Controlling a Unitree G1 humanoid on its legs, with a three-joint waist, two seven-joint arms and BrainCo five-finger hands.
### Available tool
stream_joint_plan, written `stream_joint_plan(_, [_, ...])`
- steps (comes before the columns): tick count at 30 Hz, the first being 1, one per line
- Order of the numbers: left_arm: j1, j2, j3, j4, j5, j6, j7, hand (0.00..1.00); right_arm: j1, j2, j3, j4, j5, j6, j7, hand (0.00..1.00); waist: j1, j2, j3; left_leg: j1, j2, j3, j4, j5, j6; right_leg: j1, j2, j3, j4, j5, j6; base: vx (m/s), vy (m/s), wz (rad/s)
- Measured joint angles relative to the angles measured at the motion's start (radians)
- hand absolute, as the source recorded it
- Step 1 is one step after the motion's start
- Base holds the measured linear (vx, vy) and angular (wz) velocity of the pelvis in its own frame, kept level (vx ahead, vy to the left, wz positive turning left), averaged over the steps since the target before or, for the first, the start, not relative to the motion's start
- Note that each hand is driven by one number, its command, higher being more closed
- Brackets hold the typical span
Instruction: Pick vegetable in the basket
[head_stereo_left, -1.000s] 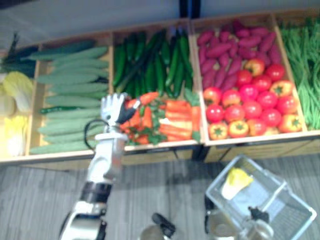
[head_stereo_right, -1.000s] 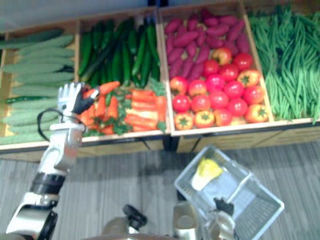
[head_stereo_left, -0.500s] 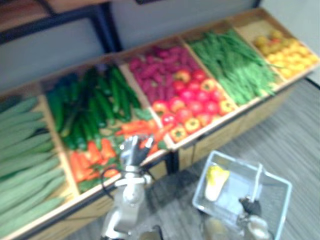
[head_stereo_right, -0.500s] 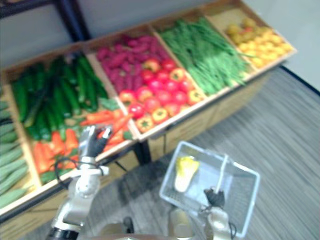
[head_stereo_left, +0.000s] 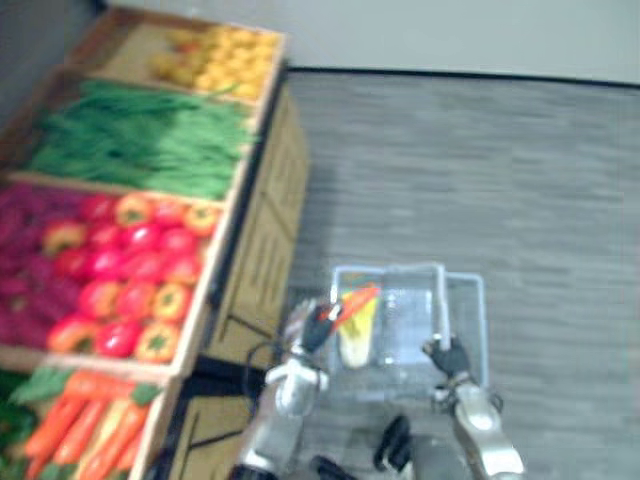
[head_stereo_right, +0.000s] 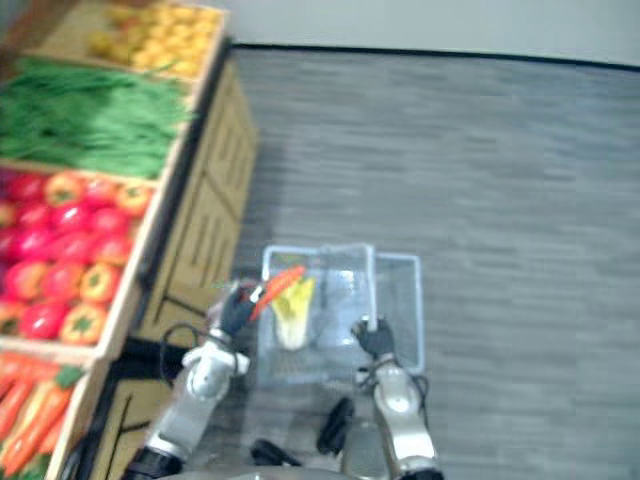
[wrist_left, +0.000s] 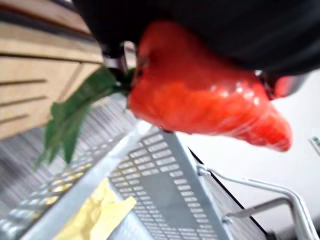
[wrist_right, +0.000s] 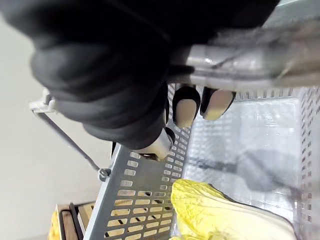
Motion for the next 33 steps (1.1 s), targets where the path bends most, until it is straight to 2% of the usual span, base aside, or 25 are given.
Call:
stream_joint_plan(1, [-0.002,-0.01,0.002,0.006,0.0,-0.002,0.006,1.0,0.006,-0.018,0.028,-0.02,0.0,0.001,0.006,1.0,0.006,-0.005,0.0,-0.04,0.032,-0.133,0.102,-0.042,-0.004,0.012,0.029,0.069,-0.024,0.01,-0.007,0.03,-0.136,-1.65])
stream_joint_plan(2, [-0.003,-0.017,0.001,0.008,-0.001,-0.003,0.009,1.0,0.004,-0.028,0.043,-0.029,0.001,0.001,0.008,1.0,0.014,-0.005,0.0,-0.076,0.024,-0.233,0.118,-0.057,-0.013,0.011,0.039,0.103,-0.035,0.02,-0.009,-0.02,-0.081,-1.81])
stream_joint_plan(3, [-0.002,-0.022,-0.006,0.019,-0.003,-0.005,0.015,1.0,-0.001,-0.042,0.062,-0.049,0.006,0.001,0.02,1.0,0.023,-0.004,-0.001,-0.14,-0.021,-0.435,0.108,-0.069,-0.035,0.01,0.052,0.162,-0.052,0.036,-0.006,0.0,-0.049,-1.69])
stream_joint_plan(4, [-0.001,-0.023,-0.013,0.03,-0.005,-0.005,0.018,1.0,-0.002,-0.047,0.066,-0.06,0.012,0.0,0.025,1.0,0.021,-0.004,-0.001,-0.172,-0.067,-0.584,0.058,-0.072,-0.049,0.016,0.054,0.2,-0.055,0.042,0.001,0.03,-0.039,-1.62])
stream_joint_plan(5, [0.0,-0.027,-0.021,0.038,-0.006,-0.005,0.024,1.0,-0.002,-0.052,0.064,-0.061,0.02,-0.001,0.028,1.0,0.02,0.0,-0.003,-0.169,-0.093,-0.64,-0.036,-0.043,-0.062,0.026,0.057,0.223,-0.056,0.046,0.007,0.07,0.006,-1.02])
stream_joint_plan(6, [0.0,-0.031,-0.026,0.043,-0.006,-0.005,0.026,1.0,0.0,-0.058,0.062,-0.063,0.027,-0.002,0.032,1.0,0.019,0.004,-0.005,-0.167,-0.094,-0.64,-0.094,-0.007,-0.06,0.032,0.059,0.229,-0.057,0.046,0.008,0.07,0.044,-0.56])
stream_joint_plan(7, [-0.006,-0.041,-0.041,0.055,-0.006,-0.005,0.026,1.0,0.014,-0.069,0.052,-0.076,0.045,-0.002,0.036,1.0,0.018,0.017,-0.013,-0.173,-0.093,-0.636,-0.166,0.076,-0.055,0.036,0.066,0.232,-0.061,0.048,0.012,0.08,0.11,-0.27])
stream_joint_plan(8, [-0.009,-0.053,-0.046,0.072,-0.005,-0.005,0.028,1.0,0.029,-0.075,0.047,-0.084,0.05,-0.002,0.036,1.0,0.02,0.016,-0.02,-0.162,-0.099,-0.632,-0.211,0.091,-0.069,0.043,0.065,0.242,-0.067,0.052,0.022,0.08,0.118,-0.12])
stream_joint_plan(10, [-0.011,-0.055,-0.061,0.087,-0.005,-0.004,0.028,1.0,0.06,-0.074,0.048,-0.116,0.055,-0.002,0.038,1.0,0.018,0.012,-0.034,-0.14,-0.121,-0.631,-0.275,0.096,-0.073,0.047,0.057,0.242,-0.092,0.064,0.04,0.09,0.172,0.08])
stream_joint_plan(11, [-0.017,-0.05,-0.083,0.105,-0.004,-0.003,0.027,1.0,0.081,-0.07,0.049,-0.139,0.057,-0.002,0.043,1.0,0.018,0.006,-0.038,-0.129,-0.15,-0.631,-0.321,0.12,-0.068,0.05,0.04,0.24,-0.11,0.075,0.056,0.08,0.207,0.18])
stream_joint_plan(14, [-0.016,-0.05,-0.084,0.126,-0.004,0.017,0.026,1.0,0.098,-0.064,0.052,-0.154,0.084,-0.002,0.07,1.0,0.019,0.008,-0.045,-0.114,-0.184,-0.63,-0.35,0.132,-0.052,0.069,0.016,0.239,-0.138,0.09,0.079,0.03,0.14,0.1])
stream_joint_plan(20, [-0.043,-0.048,-0.176,0.161,-0.003,0.017,0.021,1.0,0.103,-0.059,0.096,-0.171,0.09,-0.002,0.108,1.0,0.02,0.014,-0.054,-0.089,-0.218,-0.631,-0.405,0.156,-0.041,0.084,-0.004,0.239,-0.163,0.111,0.09,0.0,0.078,0.04])
stream_joint_plan(21, [-0.054,-0.048,-0.198,0.181,-0.003,0.017,0.018,0.0,0.103,-0.051,0.098,-0.175,0.094,-0.003,0.115,1.0,0.02,0.014,-0.054,-0.084,-0.222,-0.631,-0.419,0.161,-0.04,0.084,-0.004,0.24,-0.167,0.115,0.091,-0.05,0.028,-0.02])
stream_joint_plan(33, [-0.127,-0.048,-0.305,0.275,-0.004,0.017,0.001,0.0,0.141,-0.043,0.087,-0.177,0.115,-0.003,0.103,1.0,0.013,0.012,-0.055,-0.048,-0.263,-0.638,-0.539,0.227,-0.024,0.09,-0.013,0.232,-0.207,0.159,0.096,-0.05,0.029,0.02])
